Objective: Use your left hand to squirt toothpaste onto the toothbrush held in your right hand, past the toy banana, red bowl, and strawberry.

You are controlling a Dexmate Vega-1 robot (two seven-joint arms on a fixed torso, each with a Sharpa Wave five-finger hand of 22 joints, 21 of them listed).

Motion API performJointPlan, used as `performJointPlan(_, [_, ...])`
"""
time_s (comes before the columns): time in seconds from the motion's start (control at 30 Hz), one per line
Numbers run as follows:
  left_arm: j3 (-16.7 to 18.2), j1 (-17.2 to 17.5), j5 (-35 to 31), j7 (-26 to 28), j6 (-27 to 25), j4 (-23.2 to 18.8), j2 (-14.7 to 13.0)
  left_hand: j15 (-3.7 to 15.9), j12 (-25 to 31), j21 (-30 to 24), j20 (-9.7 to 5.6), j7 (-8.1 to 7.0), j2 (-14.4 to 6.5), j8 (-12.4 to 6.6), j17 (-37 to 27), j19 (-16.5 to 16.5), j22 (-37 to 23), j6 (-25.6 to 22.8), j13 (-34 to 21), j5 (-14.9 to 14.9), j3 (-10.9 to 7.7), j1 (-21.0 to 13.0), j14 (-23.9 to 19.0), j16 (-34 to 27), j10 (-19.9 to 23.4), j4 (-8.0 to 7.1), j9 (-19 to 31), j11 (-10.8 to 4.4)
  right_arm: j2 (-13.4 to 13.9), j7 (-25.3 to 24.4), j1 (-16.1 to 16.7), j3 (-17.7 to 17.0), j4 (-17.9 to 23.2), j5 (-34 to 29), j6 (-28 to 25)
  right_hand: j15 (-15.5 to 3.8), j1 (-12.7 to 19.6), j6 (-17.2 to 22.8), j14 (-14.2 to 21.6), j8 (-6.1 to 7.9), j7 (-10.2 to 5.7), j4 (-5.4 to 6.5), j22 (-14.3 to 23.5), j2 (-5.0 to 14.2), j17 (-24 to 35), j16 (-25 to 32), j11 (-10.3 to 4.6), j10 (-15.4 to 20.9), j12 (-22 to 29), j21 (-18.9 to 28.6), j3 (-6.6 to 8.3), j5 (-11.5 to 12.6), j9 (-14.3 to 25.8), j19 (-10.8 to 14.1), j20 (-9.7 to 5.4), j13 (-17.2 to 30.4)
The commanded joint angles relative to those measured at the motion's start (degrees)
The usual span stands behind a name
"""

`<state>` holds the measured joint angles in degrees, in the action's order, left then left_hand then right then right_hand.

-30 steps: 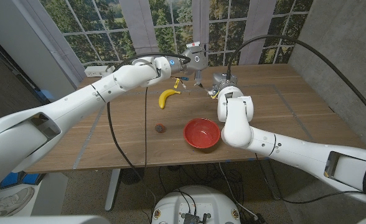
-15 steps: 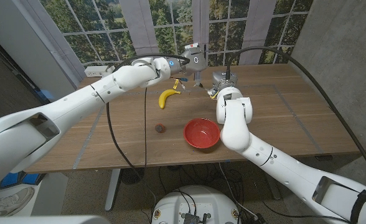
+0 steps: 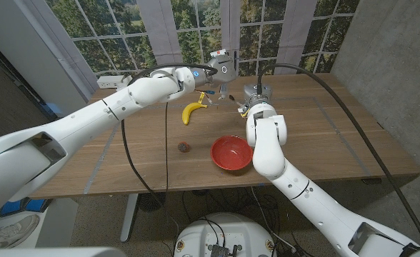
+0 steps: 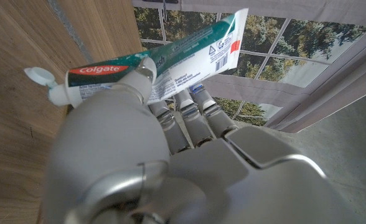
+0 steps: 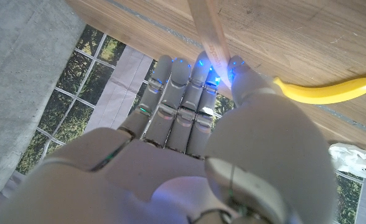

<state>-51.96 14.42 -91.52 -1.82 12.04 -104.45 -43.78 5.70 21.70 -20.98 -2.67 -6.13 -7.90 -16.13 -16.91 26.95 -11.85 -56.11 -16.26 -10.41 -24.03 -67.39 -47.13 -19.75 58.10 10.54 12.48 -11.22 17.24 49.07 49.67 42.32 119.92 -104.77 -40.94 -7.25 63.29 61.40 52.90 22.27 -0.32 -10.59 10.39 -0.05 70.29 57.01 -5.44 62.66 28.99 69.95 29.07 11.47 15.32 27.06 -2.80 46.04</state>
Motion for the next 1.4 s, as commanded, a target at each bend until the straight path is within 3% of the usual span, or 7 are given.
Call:
performJointPlan(0.03, [0.5,0.3,0.2,2.1,0.0,-0.1,-0.2,8.24,0.4,-0.4,-3.92,-0.19,-0.2,-0.27,-0.4,0.6,-0.2,-0.6,-3.1,-0.3,0.29,-0.9,-1.0,-0.5,2.6,-0.05,0.0,-1.42,-3.2,1.5,2.6,-2.9,0.4,-2.0,6.6,-5.39,1.8,0.4,-0.3,0.04,-0.22,0.81,0.1,1.76,0.1,0.3,-2.51,3.1,0.4,0.3,1.62,0.3,0.2,-0.4,-0.31,0.2])
performJointPlan(0.67, [0.6,0.2,3.7,0.1,2.1,0.5,0.5,8.25,1.1,-1.2,-4.43,0.34,0.4,-0.52,-0.9,1.3,-0.3,-2.0,-3.8,-0.4,1.22,-1.8,-2.3,-1.2,3.7,-0.06,-0.1,-1.42,-5.0,-2.0,3.6,-4.1,0.0,-4.0,6.4,-5.41,1.7,0.5,-0.3,-0.11,-0.23,0.81,0.1,1.69,0.1,0.5,-2.45,3.2,0.4,0.7,1.82,0.2,0.3,-0.5,-0.33,0.2])
performJointPlan(1.4, [0.8,0.5,3.8,4.5,1.3,1.1,0.6,8.26,1.3,-1.8,-5.45,1.09,1.0,-0.68,-1.2,1.5,-0.4,-3.5,-4.2,-0.4,2.26,-2.7,-3.8,-2.0,4.5,-0.11,-0.1,-1.31,-3.0,-2.3,6.0,-3.9,4.4,-2.4,10.4,-5.40,1.6,0.7,-0.3,-0.30,-0.31,0.82,0.0,1.64,0.1,0.7,-2.51,3.2,0.2,1.1,2.09,0.1,0.4,-0.7,-0.49,0.3])
